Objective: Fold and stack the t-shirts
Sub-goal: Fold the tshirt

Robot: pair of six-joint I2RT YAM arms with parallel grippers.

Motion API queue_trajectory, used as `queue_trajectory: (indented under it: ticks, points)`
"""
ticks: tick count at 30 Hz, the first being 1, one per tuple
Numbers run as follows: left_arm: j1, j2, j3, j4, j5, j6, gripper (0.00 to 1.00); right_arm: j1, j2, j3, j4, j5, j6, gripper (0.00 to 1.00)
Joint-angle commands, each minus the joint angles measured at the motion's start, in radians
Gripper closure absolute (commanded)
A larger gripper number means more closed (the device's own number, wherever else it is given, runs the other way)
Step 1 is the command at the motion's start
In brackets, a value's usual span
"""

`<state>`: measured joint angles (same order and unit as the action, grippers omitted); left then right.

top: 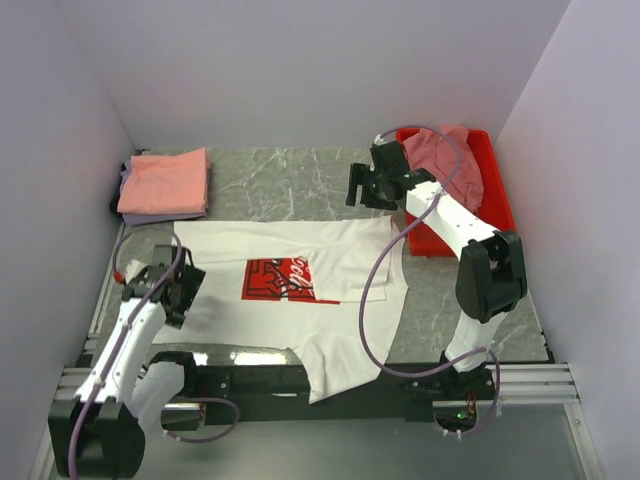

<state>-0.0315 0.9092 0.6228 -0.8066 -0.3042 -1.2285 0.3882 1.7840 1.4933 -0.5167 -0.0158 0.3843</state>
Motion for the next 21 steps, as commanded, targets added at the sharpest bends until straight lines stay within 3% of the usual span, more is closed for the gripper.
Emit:
queue_trajectory:
  ticks: [1, 4, 10, 21]
  points:
    - [0.002, -0.104, -0.101, -0.074, 0.020, -0.123, 0.00, -0.002, -0.021, -0.033, 0.011, -0.035, 0.002, 0.12]
    - [0.002, -0.096, -0.184, 0.013, 0.131, -0.140, 0.01, -0.003, -0.011, -0.015, -0.006, -0.026, 0.001, 0.12]
    - [-0.001, -0.017, -0.150, -0.078, 0.116, -0.169, 0.01, -0.002, 0.015, -0.004, 0.000, -0.045, -0.001, 0.12]
    - [-0.015, -0.026, -0.075, -0.190, 0.083, -0.233, 0.01, -0.003, 0.055, -0.007, -0.005, -0.056, -0.015, 0.12]
